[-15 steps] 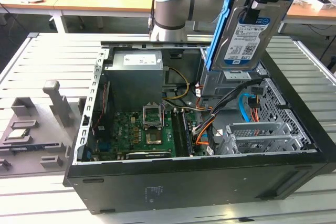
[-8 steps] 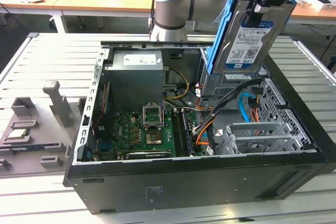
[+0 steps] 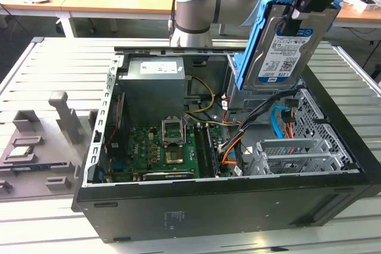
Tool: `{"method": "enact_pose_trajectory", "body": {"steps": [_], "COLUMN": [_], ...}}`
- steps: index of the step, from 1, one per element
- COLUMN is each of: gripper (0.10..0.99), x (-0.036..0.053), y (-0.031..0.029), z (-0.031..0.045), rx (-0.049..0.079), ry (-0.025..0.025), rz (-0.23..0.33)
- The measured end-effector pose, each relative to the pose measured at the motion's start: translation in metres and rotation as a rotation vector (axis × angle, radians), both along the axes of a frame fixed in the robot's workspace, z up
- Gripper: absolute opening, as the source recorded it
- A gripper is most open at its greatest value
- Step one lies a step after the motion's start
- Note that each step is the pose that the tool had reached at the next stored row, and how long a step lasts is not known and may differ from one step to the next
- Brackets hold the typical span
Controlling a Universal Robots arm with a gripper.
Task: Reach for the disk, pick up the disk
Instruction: 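Pick up the disk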
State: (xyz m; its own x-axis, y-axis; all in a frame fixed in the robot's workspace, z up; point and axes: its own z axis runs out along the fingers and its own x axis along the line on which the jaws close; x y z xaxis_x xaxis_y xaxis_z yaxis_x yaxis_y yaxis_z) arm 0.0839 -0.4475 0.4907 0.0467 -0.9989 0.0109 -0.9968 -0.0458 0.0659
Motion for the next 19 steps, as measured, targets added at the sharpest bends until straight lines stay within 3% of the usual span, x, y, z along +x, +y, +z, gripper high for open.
{"method": "enact_pose_trajectory", "body": {"steps": [8, 12, 17, 19], "gripper": [0.369, 0.369, 0.369, 0.369], "x": [0.0000, 0.0000, 0.0003, 0.0029], "y": [-0.0181, -0.0338, -0.0458, -0.0474], "z": [-0.0008, -0.0010, -0.0012, -0.0015], "rx": [0.000, 0.000, 0.000, 0.000], "ry": [0.0000, 0.0000, 0.0000, 0.0002], "rz": [0.000, 0.000, 0.000, 0.000]}}
